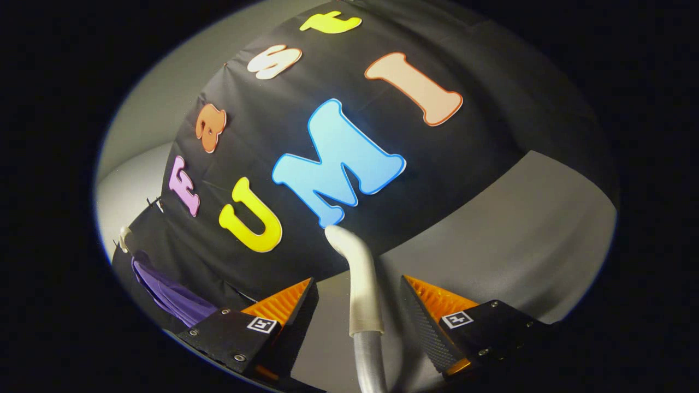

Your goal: Iron the clothes twice with a garment steamer, once on the left side and once on the right side.

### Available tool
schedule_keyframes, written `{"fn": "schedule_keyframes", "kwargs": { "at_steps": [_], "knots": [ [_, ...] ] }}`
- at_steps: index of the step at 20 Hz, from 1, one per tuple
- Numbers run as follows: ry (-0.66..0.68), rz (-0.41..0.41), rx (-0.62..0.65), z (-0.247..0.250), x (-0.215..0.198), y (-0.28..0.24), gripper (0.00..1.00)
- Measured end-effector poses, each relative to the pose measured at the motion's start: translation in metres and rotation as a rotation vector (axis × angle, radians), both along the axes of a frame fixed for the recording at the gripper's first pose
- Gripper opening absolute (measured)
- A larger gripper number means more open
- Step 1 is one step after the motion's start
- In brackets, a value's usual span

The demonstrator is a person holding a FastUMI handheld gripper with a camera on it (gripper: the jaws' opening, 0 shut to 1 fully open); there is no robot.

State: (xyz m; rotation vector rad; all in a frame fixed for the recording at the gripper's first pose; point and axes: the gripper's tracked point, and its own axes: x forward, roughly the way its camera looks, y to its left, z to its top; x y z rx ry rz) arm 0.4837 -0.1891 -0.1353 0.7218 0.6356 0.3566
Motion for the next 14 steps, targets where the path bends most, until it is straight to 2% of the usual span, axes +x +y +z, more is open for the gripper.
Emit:
{"fn": "schedule_keyframes", "kwargs": {
  "at_steps": [3, 7, 10, 12, 14],
  "knots": [
    [0.054, 0.061, 0.041, -0.011, 0.005, 0.017, 0.93],
    [0.131, 0.115, 0.026, -0.038, 0.01, 0.027, 0.93],
    [0.176, 0.16, 0.098, -0.04, 0.01, 0.037, 0.91],
    [0.207, 0.175, 0.127, -0.045, 0.012, 0.041, 0.81],
    [0.245, 0.186, 0.17, -0.047, 0.01, 0.045, 0.64]
  ]
}}
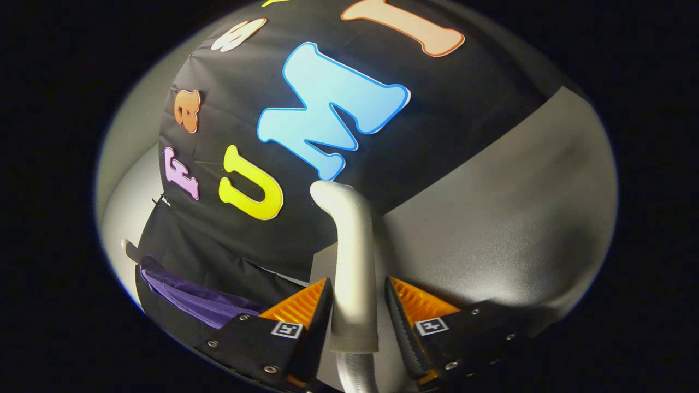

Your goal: Iron the clothes twice with a garment steamer, once on the left side and once on the right side.

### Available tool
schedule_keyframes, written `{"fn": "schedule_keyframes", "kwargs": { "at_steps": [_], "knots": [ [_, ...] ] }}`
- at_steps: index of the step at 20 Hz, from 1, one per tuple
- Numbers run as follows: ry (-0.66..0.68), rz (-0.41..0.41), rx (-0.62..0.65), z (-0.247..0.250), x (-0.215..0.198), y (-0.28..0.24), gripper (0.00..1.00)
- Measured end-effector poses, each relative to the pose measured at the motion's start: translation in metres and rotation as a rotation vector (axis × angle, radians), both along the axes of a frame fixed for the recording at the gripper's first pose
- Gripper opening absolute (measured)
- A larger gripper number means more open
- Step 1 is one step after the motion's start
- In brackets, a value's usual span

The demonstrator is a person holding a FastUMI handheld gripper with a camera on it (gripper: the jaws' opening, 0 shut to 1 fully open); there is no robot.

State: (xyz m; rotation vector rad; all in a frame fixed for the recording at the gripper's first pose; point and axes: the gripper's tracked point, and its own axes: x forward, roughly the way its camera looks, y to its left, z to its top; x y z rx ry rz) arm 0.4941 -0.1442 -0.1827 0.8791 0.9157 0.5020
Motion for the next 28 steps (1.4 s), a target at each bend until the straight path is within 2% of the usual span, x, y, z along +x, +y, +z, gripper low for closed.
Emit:
{"fn": "schedule_keyframes", "kwargs": {
  "at_steps": [3, 7, 13, 16, 19, 23, 28],
  "knots": [
    [0.021, -0.009, 0.016, 0.002, -0.001, -0.003, 0.4],
    [0.017, -0.001, 0.018, 0.012, -0.01, 0.002, 0.29],
    [-0.125, 0.022, -0.128, 0.036, -0.052, 0.008, 0.26],
    [-0.189, -0.025, -0.192, 0.053, -0.087, 0.009, 0.26],
    [-0.283, -0.039, -0.282, 0.073, -0.124, 0.017, 0.26],
    [-0.345, -0.077, -0.362, 0.094, -0.181, 0.035, 0.26],
    [-0.377, -0.199, -0.443, 0.11, -0.273, 0.055, 0.26]
  ]
}}
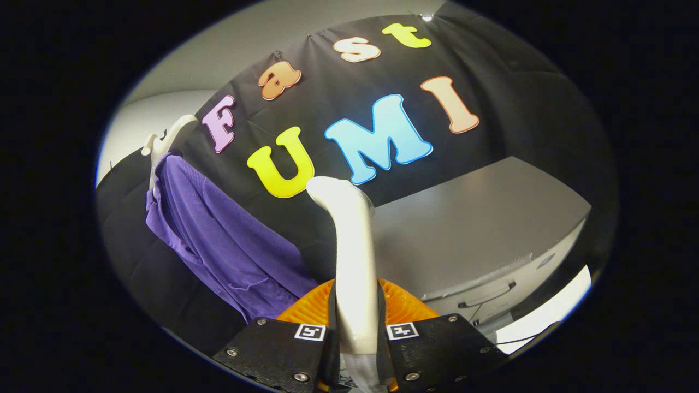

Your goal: Iron the clothes twice with a garment steamer, once on the left side and once on the right side.

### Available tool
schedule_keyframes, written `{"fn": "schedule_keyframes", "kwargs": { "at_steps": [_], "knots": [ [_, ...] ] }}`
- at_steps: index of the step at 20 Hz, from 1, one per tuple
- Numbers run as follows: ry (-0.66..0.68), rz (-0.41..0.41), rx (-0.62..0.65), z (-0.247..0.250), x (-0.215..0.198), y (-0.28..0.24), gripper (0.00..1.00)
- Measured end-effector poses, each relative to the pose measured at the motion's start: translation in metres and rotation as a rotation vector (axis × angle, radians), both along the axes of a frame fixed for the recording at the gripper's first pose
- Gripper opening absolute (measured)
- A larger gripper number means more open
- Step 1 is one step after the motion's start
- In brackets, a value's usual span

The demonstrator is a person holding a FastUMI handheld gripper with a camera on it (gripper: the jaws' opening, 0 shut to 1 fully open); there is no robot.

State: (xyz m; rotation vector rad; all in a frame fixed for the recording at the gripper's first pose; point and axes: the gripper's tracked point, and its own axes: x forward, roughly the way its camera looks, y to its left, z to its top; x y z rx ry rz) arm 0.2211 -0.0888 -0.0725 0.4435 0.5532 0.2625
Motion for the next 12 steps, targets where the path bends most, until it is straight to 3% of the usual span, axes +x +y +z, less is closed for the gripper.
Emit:
{"fn": "schedule_keyframes", "kwargs": {
  "at_steps": [3, 7, 12],
  "knots": [
    [-0.066, -0.064, -0.063, 0.011, -0.051, 0.017, 0.26],
    [-0.152, -0.09, -0.161, 0.024, -0.104, 0.052, 0.26],
    [-0.271, -0.092, -0.257, 0.051, -0.132, 0.103, 0.26]
  ]
}}
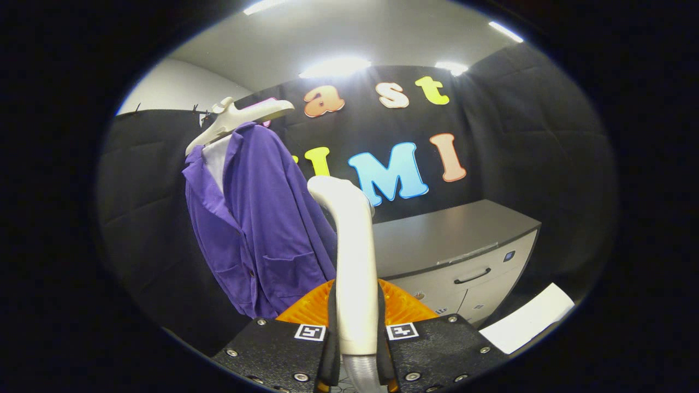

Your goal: Iron the clothes twice with a garment steamer, once on the left side and once on the right side.

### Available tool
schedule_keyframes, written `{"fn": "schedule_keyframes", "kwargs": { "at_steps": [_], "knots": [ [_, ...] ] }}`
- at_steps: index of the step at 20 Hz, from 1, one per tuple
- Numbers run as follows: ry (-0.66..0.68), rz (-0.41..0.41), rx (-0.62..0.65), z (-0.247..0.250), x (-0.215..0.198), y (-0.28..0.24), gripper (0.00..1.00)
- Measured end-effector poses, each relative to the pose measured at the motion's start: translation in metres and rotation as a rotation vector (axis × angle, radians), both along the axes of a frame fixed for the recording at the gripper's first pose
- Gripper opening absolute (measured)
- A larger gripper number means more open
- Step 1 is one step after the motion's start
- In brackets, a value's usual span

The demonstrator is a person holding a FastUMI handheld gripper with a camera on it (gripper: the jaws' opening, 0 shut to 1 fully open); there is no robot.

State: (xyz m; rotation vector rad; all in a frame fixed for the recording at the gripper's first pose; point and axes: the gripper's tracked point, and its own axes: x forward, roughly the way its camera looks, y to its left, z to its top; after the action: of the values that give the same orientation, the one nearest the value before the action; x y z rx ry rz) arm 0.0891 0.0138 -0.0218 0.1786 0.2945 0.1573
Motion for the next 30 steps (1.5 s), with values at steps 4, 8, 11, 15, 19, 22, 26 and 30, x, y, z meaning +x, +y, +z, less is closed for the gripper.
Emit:
{"fn": "schedule_keyframes", "kwargs": {
  "at_steps": [4, 8, 11, 15, 19, 22, 26, 30],
  "knots": [
    [-0.1, 0.028, -0.1, 0.017, 0.004, 0.048, 0.26],
    [-0.172, 0.029, -0.174, 0.028, 0.013, 0.081, 0.26],
    [-0.206, 0.004, -0.178, 0.032, 0.024, 0.095, 0.26],
    [-0.231, -0.028, -0.195, 0.045, 0.041, 0.109, 0.26],
    [-0.29, -0.05, -0.228, 0.065, 0.047, 0.127, 0.26],
    [-0.326, -0.043, -0.27, 0.072, 0.048, 0.139, 0.26],
    [-0.308, -0.032, -0.343, 0.058, 0.056, 0.146, 0.26],
    [-0.274, -0.013, -0.361, 0.037, 0.054, 0.147, 0.26]
  ]
}}
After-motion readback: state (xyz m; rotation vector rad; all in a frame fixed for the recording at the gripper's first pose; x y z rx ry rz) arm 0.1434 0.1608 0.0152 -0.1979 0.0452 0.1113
